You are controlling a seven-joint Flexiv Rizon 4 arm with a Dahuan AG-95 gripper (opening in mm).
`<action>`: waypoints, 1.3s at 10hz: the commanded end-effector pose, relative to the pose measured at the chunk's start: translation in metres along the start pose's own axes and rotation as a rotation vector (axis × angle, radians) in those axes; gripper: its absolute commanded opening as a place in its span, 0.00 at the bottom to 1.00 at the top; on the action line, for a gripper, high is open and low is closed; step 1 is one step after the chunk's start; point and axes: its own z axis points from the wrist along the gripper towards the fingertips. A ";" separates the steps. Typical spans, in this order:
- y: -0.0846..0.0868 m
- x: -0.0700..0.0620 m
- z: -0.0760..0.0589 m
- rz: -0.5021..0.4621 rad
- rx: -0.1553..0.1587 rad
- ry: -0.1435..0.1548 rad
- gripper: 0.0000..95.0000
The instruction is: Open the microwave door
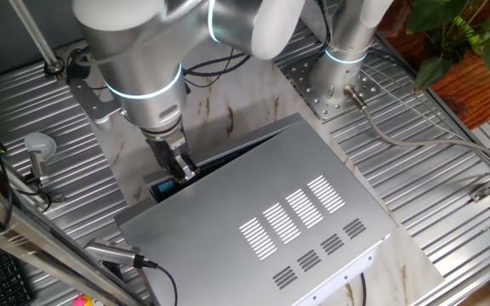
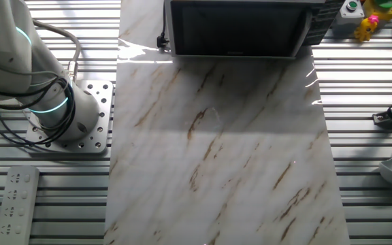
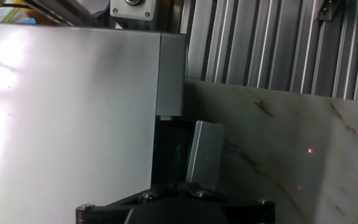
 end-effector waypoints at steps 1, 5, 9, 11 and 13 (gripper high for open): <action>-0.009 -0.001 0.005 -0.030 0.011 -0.006 0.00; -0.048 0.003 -0.001 -0.114 0.024 -0.001 0.00; -0.092 0.021 -0.002 -0.180 0.023 -0.008 0.00; -0.106 0.033 -0.001 -0.207 0.022 -0.012 0.00; -0.115 0.047 -0.001 -0.222 0.023 -0.014 0.00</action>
